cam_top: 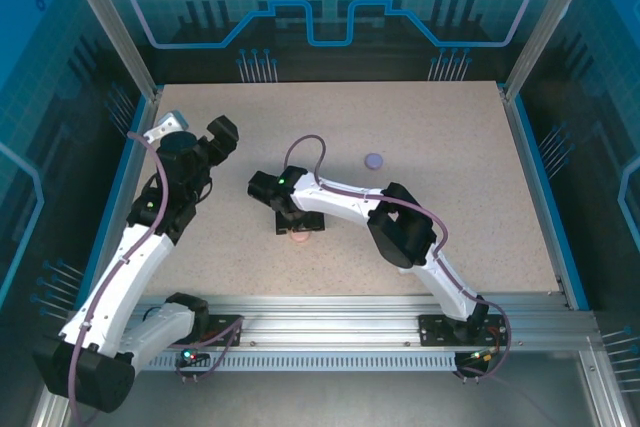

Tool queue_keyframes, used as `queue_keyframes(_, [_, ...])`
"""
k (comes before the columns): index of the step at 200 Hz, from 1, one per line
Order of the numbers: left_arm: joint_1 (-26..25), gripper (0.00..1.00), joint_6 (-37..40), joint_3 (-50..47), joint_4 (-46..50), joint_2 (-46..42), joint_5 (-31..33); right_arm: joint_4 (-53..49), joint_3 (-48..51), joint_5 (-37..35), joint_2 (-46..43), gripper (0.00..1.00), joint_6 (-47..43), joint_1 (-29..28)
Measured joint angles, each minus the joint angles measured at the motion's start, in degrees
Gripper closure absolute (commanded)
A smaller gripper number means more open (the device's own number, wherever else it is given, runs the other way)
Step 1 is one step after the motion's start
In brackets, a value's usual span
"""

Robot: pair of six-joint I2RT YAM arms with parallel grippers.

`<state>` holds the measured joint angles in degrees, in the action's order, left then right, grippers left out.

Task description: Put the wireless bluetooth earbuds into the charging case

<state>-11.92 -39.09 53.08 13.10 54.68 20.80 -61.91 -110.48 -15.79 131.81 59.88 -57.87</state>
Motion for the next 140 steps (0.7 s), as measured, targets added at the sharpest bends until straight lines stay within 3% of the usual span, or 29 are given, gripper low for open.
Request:
queue_keyframes(79, [0.0, 0.01, 0.2, -3.52, -2.34, -1.81, -0.04, 3.61, 2.64, 2.75, 0.57, 0.35, 1.44, 0.11])
queue_keyframes(140, [0.0, 0.01, 1.6, -4.33, -4.42, -1.84, -2.16, 4.33, 2.64, 3.65, 0.57, 0.51, 1.68, 0.17])
